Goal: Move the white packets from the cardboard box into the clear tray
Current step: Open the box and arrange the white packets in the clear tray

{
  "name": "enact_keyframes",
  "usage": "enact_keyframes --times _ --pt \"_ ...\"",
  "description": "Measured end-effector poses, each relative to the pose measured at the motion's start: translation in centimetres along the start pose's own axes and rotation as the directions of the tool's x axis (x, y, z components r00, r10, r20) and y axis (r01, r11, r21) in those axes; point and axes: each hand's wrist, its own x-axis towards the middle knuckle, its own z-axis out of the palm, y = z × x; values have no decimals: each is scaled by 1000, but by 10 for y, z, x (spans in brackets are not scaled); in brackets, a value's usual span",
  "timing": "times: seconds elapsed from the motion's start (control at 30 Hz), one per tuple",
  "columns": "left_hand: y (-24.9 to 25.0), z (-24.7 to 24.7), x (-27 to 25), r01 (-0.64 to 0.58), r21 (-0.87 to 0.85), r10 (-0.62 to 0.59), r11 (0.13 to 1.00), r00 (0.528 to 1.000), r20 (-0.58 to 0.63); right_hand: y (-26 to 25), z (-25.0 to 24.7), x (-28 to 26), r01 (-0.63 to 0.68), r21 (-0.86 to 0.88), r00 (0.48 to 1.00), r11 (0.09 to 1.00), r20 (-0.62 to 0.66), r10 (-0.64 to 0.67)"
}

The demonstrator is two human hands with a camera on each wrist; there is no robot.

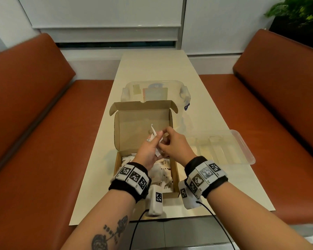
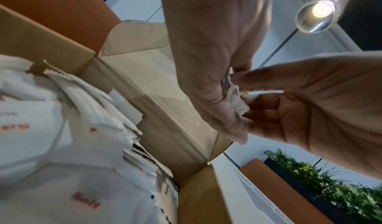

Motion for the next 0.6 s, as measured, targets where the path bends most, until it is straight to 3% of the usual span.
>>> enact_keyframes --times 0.3,0.43,0.6 --pt "-7 2 -2 -47 106 49 993 999 -20 10 -5 -3 -108 -6 994 994 0 108" --pt "-8 1 0 -78 161 95 984 990 -100 13 -11 -6 -162 77 987 984 4 162" --pt "-6 4 -2 -97 191 120 977 986 -114 12 -14 -9 -180 166 983 970 2 182"
